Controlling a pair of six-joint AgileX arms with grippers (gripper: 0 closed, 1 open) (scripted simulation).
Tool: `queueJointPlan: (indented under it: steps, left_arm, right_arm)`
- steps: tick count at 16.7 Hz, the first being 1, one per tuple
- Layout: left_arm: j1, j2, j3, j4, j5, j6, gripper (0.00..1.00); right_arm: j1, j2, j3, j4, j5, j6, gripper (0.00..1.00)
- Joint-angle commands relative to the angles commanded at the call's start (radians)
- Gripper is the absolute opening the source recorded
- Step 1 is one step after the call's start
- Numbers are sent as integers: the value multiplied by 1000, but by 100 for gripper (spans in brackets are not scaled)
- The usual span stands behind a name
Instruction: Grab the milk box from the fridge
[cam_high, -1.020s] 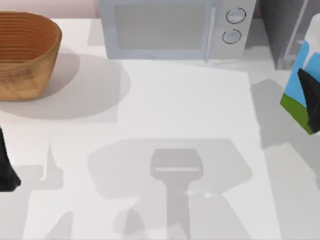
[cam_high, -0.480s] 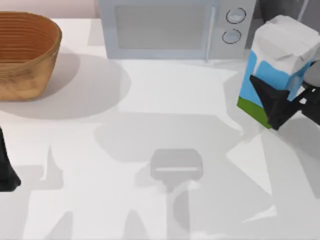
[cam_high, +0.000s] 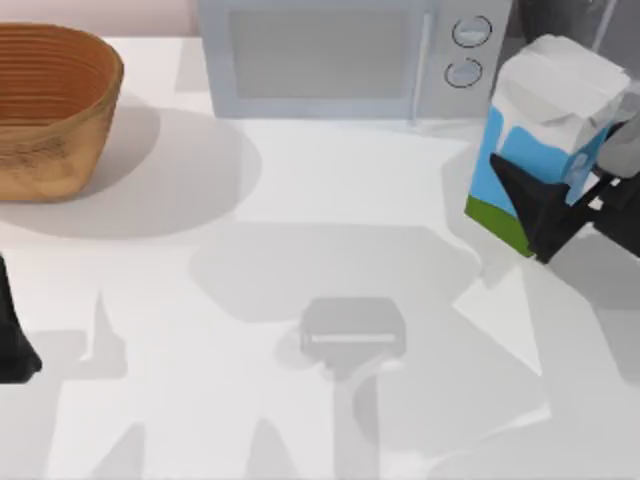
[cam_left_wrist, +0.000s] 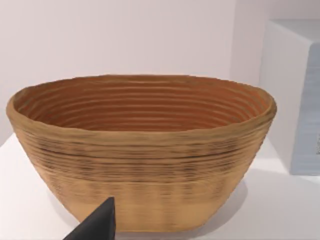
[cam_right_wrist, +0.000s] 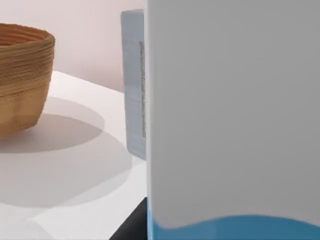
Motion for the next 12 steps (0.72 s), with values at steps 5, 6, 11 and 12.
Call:
queueJointPlan:
  steps: [5, 6, 11, 12]
  left_arm:
    - [0, 0, 0, 0, 0, 0, 100]
    - [0, 0, 0, 0, 0, 0, 100]
    - [0, 0, 0, 0, 0, 0, 100]
    - [0, 0, 0, 0, 0, 0, 100]
  right_arm:
    - [40, 113, 76, 31, 41, -5, 0]
    - [55, 154, 103, 41, 55, -5, 0]
    - [102, 261, 189, 74, 99, -5, 0]
    - [102, 261, 189, 74, 99, -5, 0]
